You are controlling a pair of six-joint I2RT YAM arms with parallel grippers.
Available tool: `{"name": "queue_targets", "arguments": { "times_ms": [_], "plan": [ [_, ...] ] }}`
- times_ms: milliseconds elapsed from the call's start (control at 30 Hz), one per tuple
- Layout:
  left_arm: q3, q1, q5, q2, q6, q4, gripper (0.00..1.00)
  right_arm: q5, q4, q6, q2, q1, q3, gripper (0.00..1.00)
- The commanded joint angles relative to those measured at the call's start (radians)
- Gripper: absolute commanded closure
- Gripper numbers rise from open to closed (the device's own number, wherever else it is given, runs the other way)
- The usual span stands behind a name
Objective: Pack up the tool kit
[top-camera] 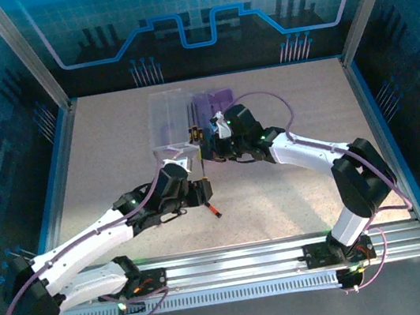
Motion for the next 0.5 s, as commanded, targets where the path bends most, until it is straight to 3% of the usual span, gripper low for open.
{"name": "queue_targets", "arguments": {
  "times_ms": [0, 133, 233, 467],
  "plan": [
    [0.001, -0.004, -0.072, -0.051, 0.025, -0.059, 0.44, 0.035, -0.027, -0.051, -0.031, -0.018, 0.032, 0.98],
    [-0.025, -0.003, -0.245, -0.125, -0.047, -0.151, 0.16, 0.14, -0.144, -0.171, -0.018, -0.059, 0.134, 0.98],
    [-0.069, -0.001, -0.322, -0.201, -0.115, -0.182, 0.01, 0.175, -0.208, -0.217, 0.047, -0.111, 0.239, 0.98],
    [-0.121, -0.001, -0.345, -0.327, -0.15, -0.207, 0.01, 0.16, -0.301, -0.285, 0.303, -0.202, 0.538, 0.97]
  ]
}}
